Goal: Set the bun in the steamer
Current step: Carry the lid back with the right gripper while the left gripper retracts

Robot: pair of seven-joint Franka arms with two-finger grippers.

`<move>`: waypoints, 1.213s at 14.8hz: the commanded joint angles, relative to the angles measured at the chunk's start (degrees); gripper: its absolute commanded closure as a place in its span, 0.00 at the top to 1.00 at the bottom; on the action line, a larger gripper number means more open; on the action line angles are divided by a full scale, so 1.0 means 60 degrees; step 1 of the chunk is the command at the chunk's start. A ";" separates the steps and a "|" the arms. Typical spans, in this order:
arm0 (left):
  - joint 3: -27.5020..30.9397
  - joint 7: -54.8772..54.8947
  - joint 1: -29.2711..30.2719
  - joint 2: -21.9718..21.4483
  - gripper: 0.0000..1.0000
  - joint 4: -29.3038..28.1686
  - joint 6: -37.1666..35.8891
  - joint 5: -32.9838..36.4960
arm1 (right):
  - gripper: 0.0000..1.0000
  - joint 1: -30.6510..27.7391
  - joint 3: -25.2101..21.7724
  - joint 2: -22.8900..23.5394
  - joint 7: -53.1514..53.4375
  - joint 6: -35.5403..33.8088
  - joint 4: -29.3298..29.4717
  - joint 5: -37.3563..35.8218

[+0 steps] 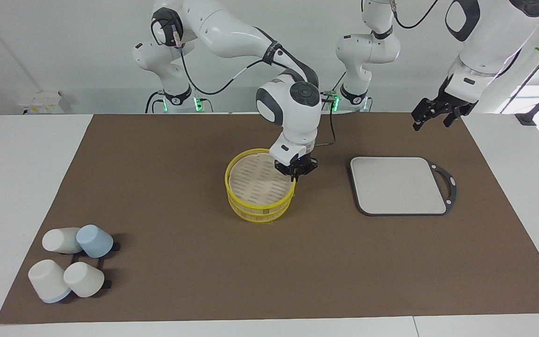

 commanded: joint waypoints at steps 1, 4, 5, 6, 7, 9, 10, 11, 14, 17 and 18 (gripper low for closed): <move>-0.0108 0.0327 0.0187 -0.0188 1.00 -0.0120 -0.0366 0.0154 | 0.00 0.0033 -0.0002 -0.0519 0.0293 0.0125 -0.0653 -0.0111; -0.0122 0.0458 0.0172 -0.0378 1.00 -0.0238 -0.0644 0.0154 | 0.00 0.0121 -0.0002 -0.0564 0.0644 0.0008 -0.0727 -0.0140; -0.0137 0.0531 0.0172 -0.0407 1.00 -0.0281 -0.0732 0.0154 | 0.00 0.0121 -0.0002 -0.0578 0.0660 -0.0007 -0.0727 -0.0155; -0.0166 0.0561 0.0172 -0.0408 1.00 -0.0296 -0.0820 0.0154 | 0.00 0.0121 -0.0002 -0.0593 0.0689 -0.0007 -0.0727 -0.0155; -0.0210 0.0561 0.0172 -0.0364 1.00 -0.0297 -0.0849 0.0154 | 0.00 0.0107 0.0013 -0.0593 0.0776 -0.0007 -0.0727 -0.0155; -0.0167 0.0532 0.0186 -0.0087 1.00 -0.0180 -0.0806 0.0139 | 0.00 0.0107 0.0013 -0.0622 0.0909 0.0081 -0.0829 -0.0141; -0.0152 0.0532 0.0216 0.0031 1.00 -0.0092 -0.0806 0.0081 | 0.00 0.0121 0.0013 -0.0622 0.0953 0.0052 -0.0829 -0.0141; -0.0166 0.0532 0.0274 0.0090 1.00 0.0025 -0.0748 0.0037 | 0.08 0.0121 0.0027 -0.0637 0.1011 0.0008 -0.0844 -0.0141; -0.0151 0.0517 0.0289 0.0426 1.00 0.0857 -0.0878 -0.0446 | 0.84 0.0107 0.0013 -0.0637 0.1026 0.0008 -0.0815 -0.0141; -0.0298 0.0517 0.0318 0.0369 1.00 0.1080 -0.0952 -0.0461 | 1.00 0.0063 0.0013 -0.0739 0.1026 -0.0022 -0.0786 -0.0126; -0.0356 0.0532 0.0362 0.0340 1.00 0.1066 -0.0967 -0.0461 | 1.00 0.0005 -0.0002 -0.0841 0.1026 -0.0022 -0.0757 -0.0126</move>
